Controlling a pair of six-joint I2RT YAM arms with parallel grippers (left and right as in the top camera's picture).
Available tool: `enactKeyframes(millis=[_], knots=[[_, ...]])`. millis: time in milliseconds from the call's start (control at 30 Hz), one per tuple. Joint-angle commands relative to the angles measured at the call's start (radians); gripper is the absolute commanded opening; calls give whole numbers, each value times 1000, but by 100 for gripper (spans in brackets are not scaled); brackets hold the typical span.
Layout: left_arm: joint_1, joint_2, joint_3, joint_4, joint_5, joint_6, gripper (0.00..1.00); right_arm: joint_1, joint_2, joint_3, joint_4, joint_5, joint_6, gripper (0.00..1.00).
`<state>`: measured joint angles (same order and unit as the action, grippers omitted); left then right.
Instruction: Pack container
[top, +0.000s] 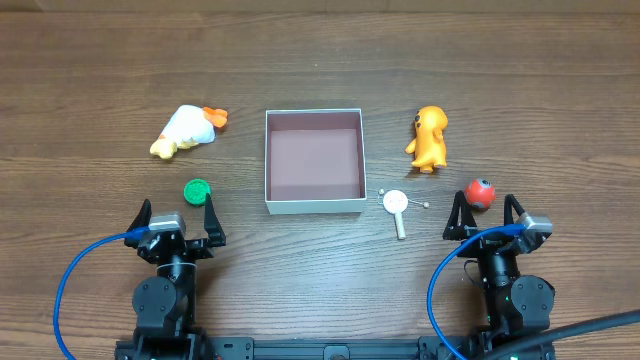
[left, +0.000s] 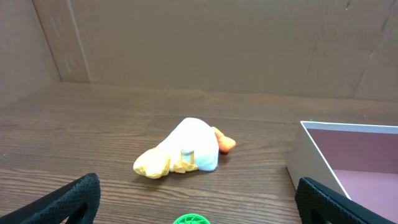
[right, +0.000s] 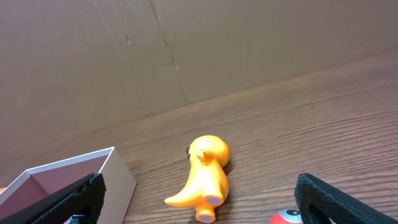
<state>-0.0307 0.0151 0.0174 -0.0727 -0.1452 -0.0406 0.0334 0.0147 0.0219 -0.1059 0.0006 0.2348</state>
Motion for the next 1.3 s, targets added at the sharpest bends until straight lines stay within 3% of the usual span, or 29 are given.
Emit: enactKeyframes(millis=[0,1033,1267], knots=[[5,-10,-11,7,13,26,100,-3,-11,-4,4,5,-7,100],[5,-10,-11,7,13,26,100,-3,-11,-4,4,4,-2,100],[5,-10,-11,7,13,26,100,-3,-11,0,32,-73,9,100]])
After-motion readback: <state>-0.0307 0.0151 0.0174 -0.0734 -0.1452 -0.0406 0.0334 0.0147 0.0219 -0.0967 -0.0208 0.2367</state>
